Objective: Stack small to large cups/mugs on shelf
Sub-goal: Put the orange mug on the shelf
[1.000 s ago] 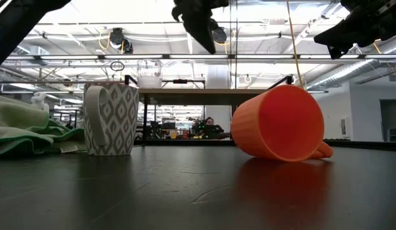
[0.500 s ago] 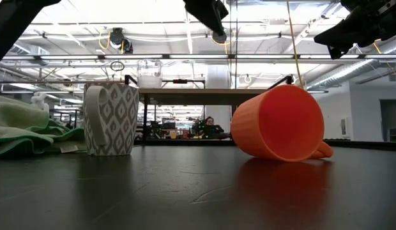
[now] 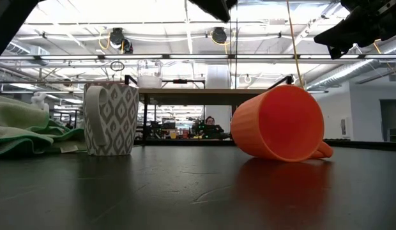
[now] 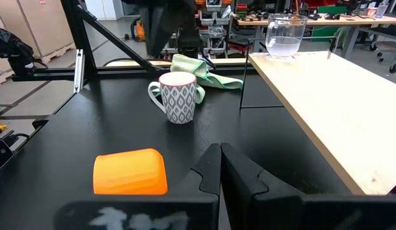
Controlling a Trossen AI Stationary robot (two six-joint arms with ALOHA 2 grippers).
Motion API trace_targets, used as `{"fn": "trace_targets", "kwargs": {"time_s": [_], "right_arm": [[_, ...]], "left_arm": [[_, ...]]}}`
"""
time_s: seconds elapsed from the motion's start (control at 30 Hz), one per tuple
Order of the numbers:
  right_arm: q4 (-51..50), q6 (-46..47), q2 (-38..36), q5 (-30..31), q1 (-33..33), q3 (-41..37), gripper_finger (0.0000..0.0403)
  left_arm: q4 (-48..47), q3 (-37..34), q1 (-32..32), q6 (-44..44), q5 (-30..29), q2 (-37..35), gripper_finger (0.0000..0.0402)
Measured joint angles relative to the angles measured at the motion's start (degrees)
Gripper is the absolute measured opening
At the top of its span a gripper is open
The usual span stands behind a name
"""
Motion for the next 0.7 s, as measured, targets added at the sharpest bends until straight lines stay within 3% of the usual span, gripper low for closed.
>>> {"fn": "trace_targets", "kwargs": {"time_s": [0.2, 0.4, 0.53, 0.7], "right_arm": [[0.1, -0.2, 0.0, -0.2, 0.0, 0.0, 0.0], [1.4, -1.2, 2.1, -6.0, 0.2, 0.0, 0.0], [1.6, -1.3, 4.8, -6.0, 1.6, 0.0, 0.0], [1.8, -2.0, 8.2, -5.9, 4.3, 0.0, 0.0]], "left_arm": [[-0.1, 0.1, 0.0, -1.9, -4.4, -6.1, 0.0], [0.5, -1.7, -2.0, -5.6, -12.4, -15.4, 0.0], [2.1, -9.2, -4.5, -9.0, -20.9, -23.9, 0.0], [8.7, -26.7, -8.5, -15.4, -30.3, -39.1, 0.0]]}}
